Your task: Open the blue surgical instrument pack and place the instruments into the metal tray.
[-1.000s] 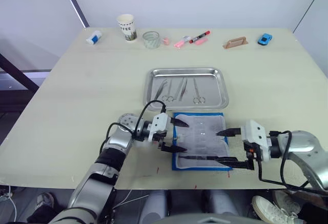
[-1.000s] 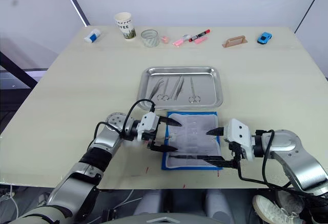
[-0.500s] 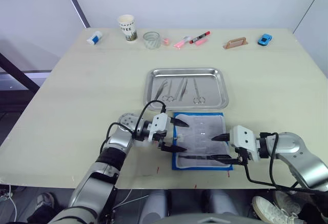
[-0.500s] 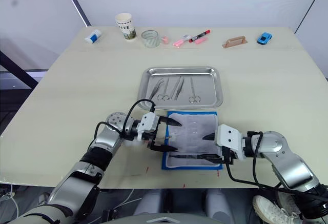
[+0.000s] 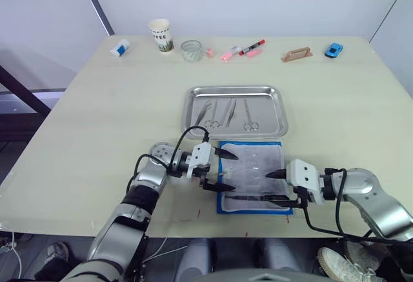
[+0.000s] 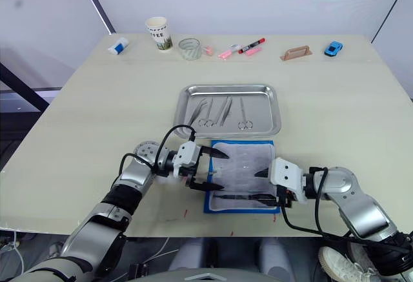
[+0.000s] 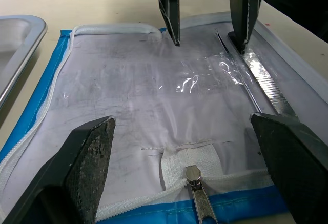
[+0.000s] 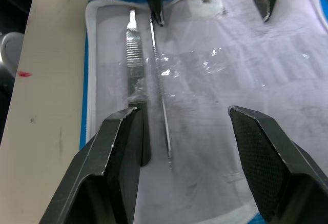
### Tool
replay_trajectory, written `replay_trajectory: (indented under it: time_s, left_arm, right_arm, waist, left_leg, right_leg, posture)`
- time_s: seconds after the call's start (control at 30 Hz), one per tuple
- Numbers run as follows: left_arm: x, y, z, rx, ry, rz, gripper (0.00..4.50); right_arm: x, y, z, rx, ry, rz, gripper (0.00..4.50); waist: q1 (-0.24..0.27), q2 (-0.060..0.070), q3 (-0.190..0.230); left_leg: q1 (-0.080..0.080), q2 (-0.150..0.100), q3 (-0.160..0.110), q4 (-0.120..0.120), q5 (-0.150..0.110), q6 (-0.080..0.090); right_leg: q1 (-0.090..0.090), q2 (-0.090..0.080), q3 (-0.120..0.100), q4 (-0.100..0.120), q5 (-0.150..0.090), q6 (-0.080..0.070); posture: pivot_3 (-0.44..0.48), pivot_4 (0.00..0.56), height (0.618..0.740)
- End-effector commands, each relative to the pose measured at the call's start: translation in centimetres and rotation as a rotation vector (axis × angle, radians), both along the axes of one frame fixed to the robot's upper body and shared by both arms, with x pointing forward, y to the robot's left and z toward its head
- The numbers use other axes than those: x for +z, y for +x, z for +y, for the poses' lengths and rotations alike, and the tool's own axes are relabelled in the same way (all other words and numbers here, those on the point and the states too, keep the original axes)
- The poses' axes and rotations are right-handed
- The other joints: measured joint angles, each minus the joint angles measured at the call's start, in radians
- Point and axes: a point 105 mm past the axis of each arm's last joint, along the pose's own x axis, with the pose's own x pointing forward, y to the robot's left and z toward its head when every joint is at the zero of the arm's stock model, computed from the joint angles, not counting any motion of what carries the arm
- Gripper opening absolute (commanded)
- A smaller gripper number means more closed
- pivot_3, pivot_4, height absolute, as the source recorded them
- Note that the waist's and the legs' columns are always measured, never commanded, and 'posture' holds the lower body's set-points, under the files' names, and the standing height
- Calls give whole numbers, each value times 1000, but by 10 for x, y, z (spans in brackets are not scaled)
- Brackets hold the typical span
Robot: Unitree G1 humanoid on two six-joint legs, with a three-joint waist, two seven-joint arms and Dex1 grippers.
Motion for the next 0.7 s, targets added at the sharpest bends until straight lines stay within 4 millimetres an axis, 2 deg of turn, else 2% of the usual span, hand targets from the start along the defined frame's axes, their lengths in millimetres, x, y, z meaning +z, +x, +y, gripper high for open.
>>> replay_trajectory:
  time_s: [0.03, 0.7]
  left_arm:
    - [-36, -16, 10, 20, 84, 144, 4500]
    - [-38, -16, 10, 27, 80, 147, 4500]
  right_arm:
    - [1, 4, -2, -14, -12, -34, 2993]
    - [3, 6, -3, -59, 47, 38, 2993]
  waist:
    - [0, 0, 0]
    - [0, 3, -2]
  left_leg:
    - [0, 0, 0, 0, 0, 0]
    - [0, 0, 0, 1, 0, 0]
  right_leg:
    - [0, 0, 0, 0, 0, 0]
    - [0, 0, 0, 1, 1, 1]
  posture:
    - [0, 150, 740]
    - [0, 150, 740]
